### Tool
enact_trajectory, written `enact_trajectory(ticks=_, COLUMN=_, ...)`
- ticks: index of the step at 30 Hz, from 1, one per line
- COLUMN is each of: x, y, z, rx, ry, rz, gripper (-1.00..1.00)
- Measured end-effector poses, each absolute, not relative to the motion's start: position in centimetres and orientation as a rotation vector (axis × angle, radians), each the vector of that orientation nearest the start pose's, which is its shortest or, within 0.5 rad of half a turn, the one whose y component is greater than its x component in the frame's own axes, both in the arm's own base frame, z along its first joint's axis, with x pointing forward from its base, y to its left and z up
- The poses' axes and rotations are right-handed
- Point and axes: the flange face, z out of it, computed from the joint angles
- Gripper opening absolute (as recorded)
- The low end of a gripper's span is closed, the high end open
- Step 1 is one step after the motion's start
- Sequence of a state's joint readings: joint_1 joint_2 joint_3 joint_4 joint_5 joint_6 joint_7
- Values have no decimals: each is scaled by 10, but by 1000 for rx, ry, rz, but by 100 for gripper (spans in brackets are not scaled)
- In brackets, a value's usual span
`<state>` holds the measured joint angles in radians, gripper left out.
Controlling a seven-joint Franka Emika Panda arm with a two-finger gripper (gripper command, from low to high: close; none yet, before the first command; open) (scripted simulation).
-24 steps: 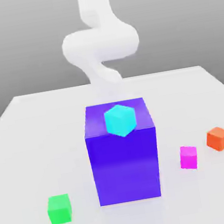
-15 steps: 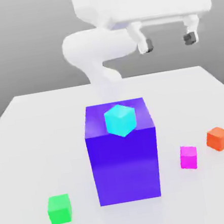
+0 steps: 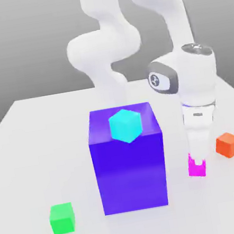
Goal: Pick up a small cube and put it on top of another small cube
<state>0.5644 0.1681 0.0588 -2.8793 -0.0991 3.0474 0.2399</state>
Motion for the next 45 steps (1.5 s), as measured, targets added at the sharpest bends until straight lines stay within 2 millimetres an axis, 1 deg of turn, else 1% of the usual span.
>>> enact_trajectory(ticks=2, x=270, y=205, z=132, rx=-3050, ry=-749, rz=0, gripper=0)
enact_trajectory(ticks=3, x=269, y=205, z=127, rx=-3050, ry=-749, rz=0, gripper=-100)
enact_trajectory(ticks=8, x=269, y=205, z=127, rx=-3051, ry=-749, rz=2, gripper=-100)
enact_trajectory(ticks=9, x=269, y=205, z=125, rx=-3051, ry=-750, rz=2, gripper=-100)
enact_trajectory(ticks=10, x=269, y=205, z=128, rx=-3051, ry=-750, rz=2, gripper=-100)
enact_trajectory(ticks=18, x=271, y=207, z=187, rx=-3052, ry=-752, rz=5, gripper=-100)
enact_trajectory(ticks=20, x=284, y=214, z=193, rx=-3063, ry=-715, rz=27, gripper=-100)
enact_trajectory(ticks=21, x=301, y=209, z=195, rx=-3083, ry=-632, rz=40, gripper=-100)
enact_trajectory(ticks=22, x=326, y=189, z=197, rx=-3111, ry=-480, rz=54, gripper=-100)
enact_trajectory(ticks=23, x=345, y=176, z=199, rx=-3127, ry=-369, rz=67, gripper=-100)
enact_trajectory(ticks=25, x=379, y=152, z=204, rx=-3146, ry=-163, rz=91, gripper=-100)
enact_trajectory(ticks=27, x=412, y=123, z=210, rx=-3151, ry=58, rz=113, gripper=-100)
enact_trajectory(ticks=29, x=432, y=90, z=215, rx=-3140, ry=272, rz=120, gripper=-100)
enact_trajectory(ticks=31, x=445, y=55, z=220, rx=-3114, ry=477, rz=118, gripper=-100)
enact_trajectory(ticks=34, x=455, y=0, z=227, rx=-3051, ry=782, rz=112, gripper=-100)
enact_trajectory(ticks=36, x=457, y=-38, z=232, rx=-2992, ry=980, rz=108, gripper=-100)
enact_trajectory(ticks=37, x=455, y=-55, z=233, rx=-2960, ry=1069, rz=102, gripper=-100)
enact_trajectory(ticks=40, x=443, y=-102, z=238, rx=-2854, ry=1323, rz=80, gripper=-100)
enact_trajectory(ticks=42, x=430, y=-132, z=241, rx=-2771, ry=1485, rz=64, gripper=-100)
enact_trajectory(ticks=45, x=409, y=-173, z=245, rx=-2636, ry=1710, rz=40, gripper=-100)
